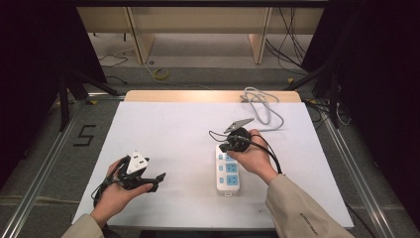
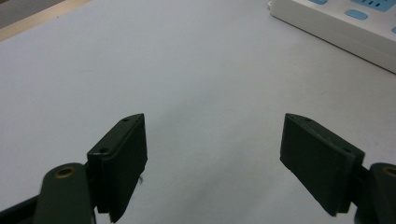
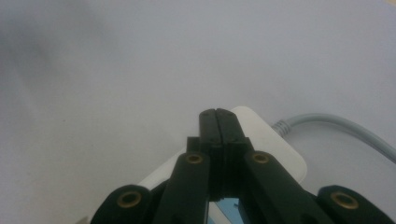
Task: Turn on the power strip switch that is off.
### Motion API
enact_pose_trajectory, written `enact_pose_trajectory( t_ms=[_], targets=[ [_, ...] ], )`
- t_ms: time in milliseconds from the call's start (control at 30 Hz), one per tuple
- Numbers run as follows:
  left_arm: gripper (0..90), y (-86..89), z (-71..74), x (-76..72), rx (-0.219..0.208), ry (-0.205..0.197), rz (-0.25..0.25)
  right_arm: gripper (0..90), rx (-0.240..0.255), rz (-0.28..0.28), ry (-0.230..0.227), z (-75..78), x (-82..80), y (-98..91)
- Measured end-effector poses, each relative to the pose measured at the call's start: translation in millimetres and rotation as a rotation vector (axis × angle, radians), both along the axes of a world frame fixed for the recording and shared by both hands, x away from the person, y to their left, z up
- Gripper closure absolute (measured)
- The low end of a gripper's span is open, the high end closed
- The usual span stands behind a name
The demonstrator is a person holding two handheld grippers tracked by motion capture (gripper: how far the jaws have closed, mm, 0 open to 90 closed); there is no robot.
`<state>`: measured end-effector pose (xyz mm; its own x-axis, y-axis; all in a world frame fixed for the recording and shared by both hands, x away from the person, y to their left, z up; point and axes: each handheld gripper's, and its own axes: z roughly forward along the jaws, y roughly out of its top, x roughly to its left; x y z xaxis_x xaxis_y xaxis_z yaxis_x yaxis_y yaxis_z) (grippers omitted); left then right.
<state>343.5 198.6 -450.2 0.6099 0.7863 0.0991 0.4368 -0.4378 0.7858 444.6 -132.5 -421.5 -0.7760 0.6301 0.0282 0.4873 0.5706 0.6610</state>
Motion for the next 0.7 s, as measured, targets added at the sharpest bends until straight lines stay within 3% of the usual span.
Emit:
enact_pose_trajectory(
  t_ms=[700],
  targets=[
    [23.1, -0.3, -0.1, 0.3, 0.005, 0.006, -0.006, 90.0, -0.061, 0.045, 0.019, -11.3, 6.5, 7.4]
  ],
)
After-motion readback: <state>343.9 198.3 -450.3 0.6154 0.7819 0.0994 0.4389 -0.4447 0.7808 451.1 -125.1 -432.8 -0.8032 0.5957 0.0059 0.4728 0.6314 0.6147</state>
